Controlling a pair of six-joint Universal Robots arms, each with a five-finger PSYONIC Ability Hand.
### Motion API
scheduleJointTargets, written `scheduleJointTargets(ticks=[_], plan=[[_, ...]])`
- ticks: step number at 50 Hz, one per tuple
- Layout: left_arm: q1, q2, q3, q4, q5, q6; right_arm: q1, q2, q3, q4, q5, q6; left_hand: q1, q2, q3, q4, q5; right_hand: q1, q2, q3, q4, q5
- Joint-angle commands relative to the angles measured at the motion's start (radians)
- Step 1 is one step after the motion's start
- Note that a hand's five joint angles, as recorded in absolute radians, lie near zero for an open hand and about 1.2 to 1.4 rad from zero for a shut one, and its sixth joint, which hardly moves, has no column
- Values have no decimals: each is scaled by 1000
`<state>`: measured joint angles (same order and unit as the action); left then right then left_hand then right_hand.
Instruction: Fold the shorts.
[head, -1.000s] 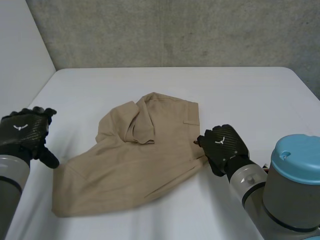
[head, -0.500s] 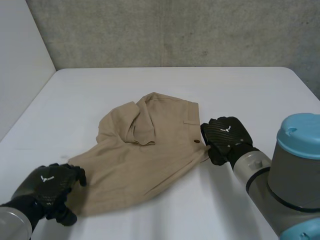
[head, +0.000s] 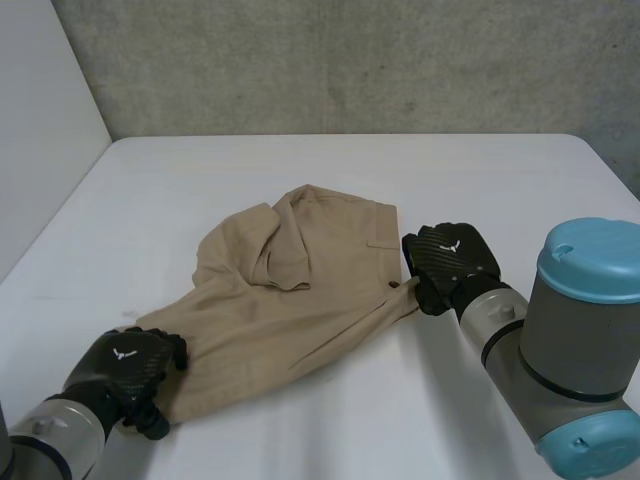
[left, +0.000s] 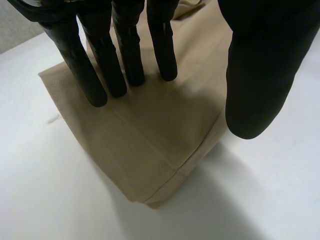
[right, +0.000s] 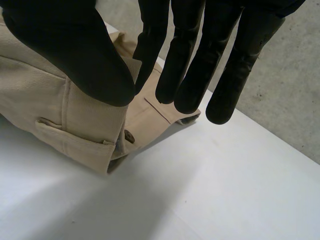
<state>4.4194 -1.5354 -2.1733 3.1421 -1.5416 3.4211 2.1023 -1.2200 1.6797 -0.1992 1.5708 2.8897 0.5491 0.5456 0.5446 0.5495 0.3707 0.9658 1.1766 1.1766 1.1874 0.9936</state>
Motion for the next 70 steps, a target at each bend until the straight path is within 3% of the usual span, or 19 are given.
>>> scheduleJointTargets(ticks=[1,16,23,31,37,41,43,44,45,48,56,59,70], plan=[[0,-63,4,42,-43,6,-1,20,-18,-5,12,2,70,73,74,69,73,430,220,220,209,228],[0,-120,15,87,-64,20,-2,66,-49,-9,35,2,108,111,112,107,111,430,220,220,209,228],[0,-108,15,159,-63,20,-2,67,-49,-5,40,-4,847,850,851,846,851,430,220,220,209,228],[-8,87,119,179,-54,12,-1,-35,-55,44,28,-33,847,851,852,847,851,430,220,220,209,228],[-57,205,230,141,-51,7,-2,-156,-78,188,9,-159,847,851,852,847,851,430,220,220,209,228],[-86,190,233,136,-46,9,-2,-162,-80,236,8,-182,847,851,852,847,851,430,220,220,209,228],[-101,152,225,138,-46,12,-4,-162,-60,277,6,-168,847,851,852,847,851,32,-179,-179,-190,-170],[-103,132,225,138,-49,12,-4,-162,-60,277,6,-168,847,851,852,847,851,29,-181,-182,-192,-173],[-106,74,225,133,-52,9,-4,-164,-23,277,5,-127,847,851,852,847,851,-224,-434,-434,-445,-426],[-106,34,227,131,-54,6,-1,-164,21,265,-8,-39,847,851,852,847,851,-375,-586,-586,-597,-577],[-86,-26,236,136,-54,6,-2,-150,113,247,-87,149,847,851,852,847,851,-455,-666,-666,-677,-657],[-71,-28,244,136,-54,6,13,-80,155,181,-112,222,847,851,852,847,851,-452,-663,-663,-674,-655],[-60,-31,273,138,-51,4,44,10,141,71,-80,198,847,851,852,847,851,-376,-587,-587,-598,-578]])
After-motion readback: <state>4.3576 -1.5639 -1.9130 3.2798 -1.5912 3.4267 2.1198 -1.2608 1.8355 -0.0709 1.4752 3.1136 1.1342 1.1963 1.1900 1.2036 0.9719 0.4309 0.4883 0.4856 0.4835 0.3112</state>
